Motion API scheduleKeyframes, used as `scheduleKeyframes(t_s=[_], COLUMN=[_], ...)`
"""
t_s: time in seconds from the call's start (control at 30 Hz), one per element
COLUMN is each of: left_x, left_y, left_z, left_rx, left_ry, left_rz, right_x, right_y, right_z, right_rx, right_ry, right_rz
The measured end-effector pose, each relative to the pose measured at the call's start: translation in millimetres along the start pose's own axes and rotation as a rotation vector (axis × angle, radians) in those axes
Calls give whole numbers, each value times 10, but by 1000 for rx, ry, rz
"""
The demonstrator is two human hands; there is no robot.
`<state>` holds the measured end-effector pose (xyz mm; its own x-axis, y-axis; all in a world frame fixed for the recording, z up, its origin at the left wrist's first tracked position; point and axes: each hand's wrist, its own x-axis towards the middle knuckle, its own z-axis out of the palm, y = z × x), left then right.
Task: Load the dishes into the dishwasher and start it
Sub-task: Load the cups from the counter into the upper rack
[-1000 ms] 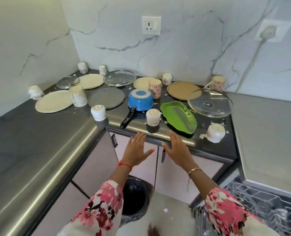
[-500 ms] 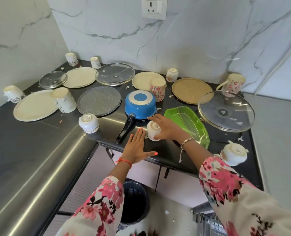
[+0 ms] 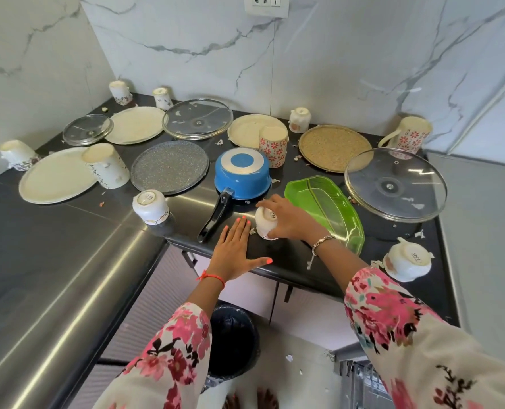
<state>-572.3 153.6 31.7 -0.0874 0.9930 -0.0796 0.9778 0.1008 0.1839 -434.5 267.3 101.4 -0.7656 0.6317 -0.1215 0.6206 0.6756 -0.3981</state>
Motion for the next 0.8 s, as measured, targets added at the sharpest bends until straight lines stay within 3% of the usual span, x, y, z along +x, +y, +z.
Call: scheduleKeyframes(t_s=[0.4, 0.8], left_x=[-799, -2896], left_y=[268, 1259], left_z=[67, 764], left_rx=[-2, -2], left_ry=[43, 50], left_rz=[-51, 42], right_x=[-920, -3337], right_y=[-277, -836], right_z=[144, 1266], right_rx=[81, 78], right_ry=[154, 150], right_rz=[46, 204])
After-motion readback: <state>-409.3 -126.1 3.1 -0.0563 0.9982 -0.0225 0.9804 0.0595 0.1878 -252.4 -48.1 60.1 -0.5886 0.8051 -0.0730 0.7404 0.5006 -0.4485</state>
